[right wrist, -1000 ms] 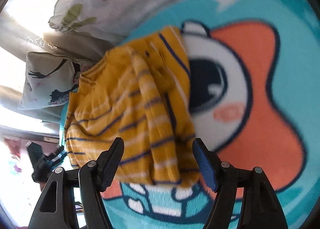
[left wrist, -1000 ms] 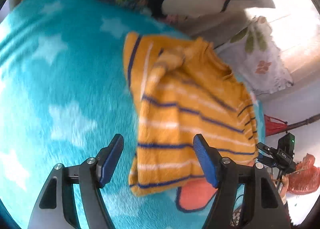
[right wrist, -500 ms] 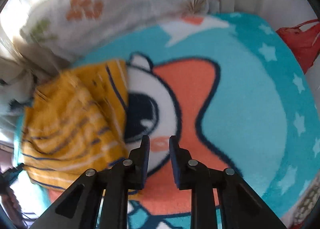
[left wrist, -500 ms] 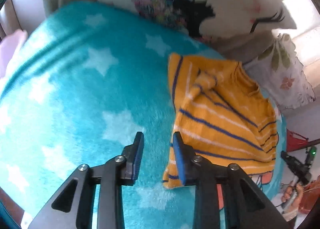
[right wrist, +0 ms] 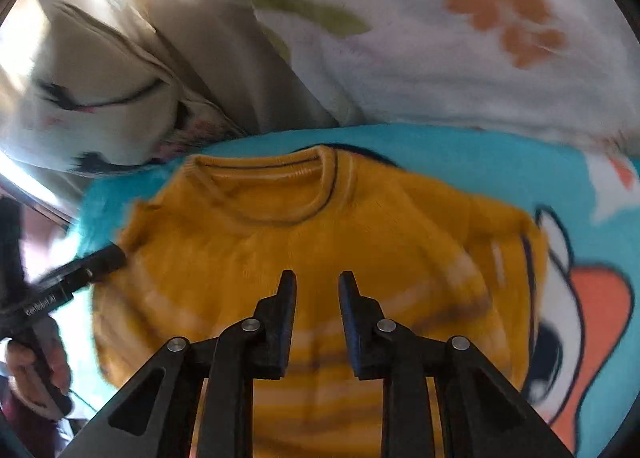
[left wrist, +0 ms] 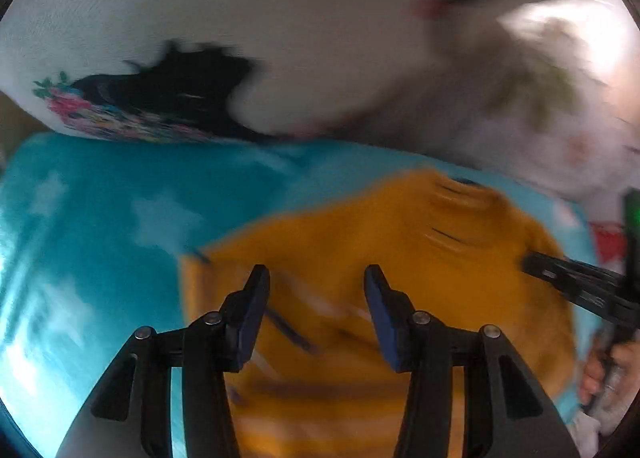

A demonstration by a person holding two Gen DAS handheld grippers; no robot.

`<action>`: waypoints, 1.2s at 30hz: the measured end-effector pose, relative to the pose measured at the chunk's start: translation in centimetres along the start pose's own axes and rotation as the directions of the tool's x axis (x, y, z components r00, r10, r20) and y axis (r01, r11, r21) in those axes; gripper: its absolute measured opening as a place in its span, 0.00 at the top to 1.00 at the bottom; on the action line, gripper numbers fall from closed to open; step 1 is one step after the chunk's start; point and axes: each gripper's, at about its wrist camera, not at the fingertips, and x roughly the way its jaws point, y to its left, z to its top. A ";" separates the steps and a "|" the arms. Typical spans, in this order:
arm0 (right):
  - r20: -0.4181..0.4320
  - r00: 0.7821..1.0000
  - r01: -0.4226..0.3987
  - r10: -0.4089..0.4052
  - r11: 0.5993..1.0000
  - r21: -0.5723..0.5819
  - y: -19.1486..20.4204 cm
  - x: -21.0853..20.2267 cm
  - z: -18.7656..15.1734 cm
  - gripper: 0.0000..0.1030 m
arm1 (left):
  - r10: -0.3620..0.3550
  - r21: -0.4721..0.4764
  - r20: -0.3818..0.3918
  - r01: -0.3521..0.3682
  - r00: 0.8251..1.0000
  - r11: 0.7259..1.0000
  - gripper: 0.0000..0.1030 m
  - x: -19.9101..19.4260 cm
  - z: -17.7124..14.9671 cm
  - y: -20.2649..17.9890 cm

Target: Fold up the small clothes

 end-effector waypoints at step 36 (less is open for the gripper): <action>0.028 0.979 -0.201 0.201 0.943 0.266 -12.0 -7.7 -15.9 0.71 | 0.061 -0.256 0.054 -0.045 0.997 0.966 0.33 -15.6 -17.3 1.2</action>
